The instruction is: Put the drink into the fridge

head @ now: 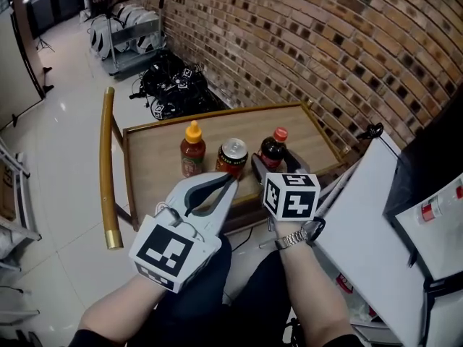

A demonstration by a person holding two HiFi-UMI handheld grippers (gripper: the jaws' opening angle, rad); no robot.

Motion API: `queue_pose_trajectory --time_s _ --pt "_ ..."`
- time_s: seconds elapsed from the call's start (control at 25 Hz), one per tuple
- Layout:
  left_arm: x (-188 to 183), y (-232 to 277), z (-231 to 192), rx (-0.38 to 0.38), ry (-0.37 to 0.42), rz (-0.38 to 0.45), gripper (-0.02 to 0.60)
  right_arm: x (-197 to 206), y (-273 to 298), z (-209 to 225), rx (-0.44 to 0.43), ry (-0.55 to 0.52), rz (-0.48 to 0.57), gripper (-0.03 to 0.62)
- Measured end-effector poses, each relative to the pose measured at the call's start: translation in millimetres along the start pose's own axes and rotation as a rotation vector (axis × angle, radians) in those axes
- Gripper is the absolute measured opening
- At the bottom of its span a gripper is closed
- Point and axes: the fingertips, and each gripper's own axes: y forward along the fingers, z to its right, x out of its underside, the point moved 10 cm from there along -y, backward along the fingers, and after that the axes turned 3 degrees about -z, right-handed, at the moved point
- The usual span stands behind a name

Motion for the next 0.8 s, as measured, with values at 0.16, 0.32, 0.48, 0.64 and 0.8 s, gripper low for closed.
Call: queue_pose_trajectory --time_s 0.16,0.32,0.48,0.64,0.8 --pt "0.6 11.0 1.4 0.014 -0.003 -0.010 0.017 0.7 3.1 3.8 -0.024 0.039 0.001 0.301" --pt "2.2 18.5 1.1 0.011 -0.001 -0.019 0.017 -2.9 -10.8 3.3 -0.047 0.064 0.038 0.299" --pt "0.5 23.0 5.8 0.028 0.017 -0.018 0.017 -15.9 -47.7 -1.3 -0.074 0.059 0.098 0.299" --pt "-8.5 31.6 25.3 0.071 0.030 0.002 0.017 -26.7 -95.1 1.9 -0.077 0.044 0.158 0.299" --pt "-15.8 44.9 55.4 0.143 0.060 0.013 0.017 -28.5 -148.5 18.1 -0.029 0.036 0.207 0.299"
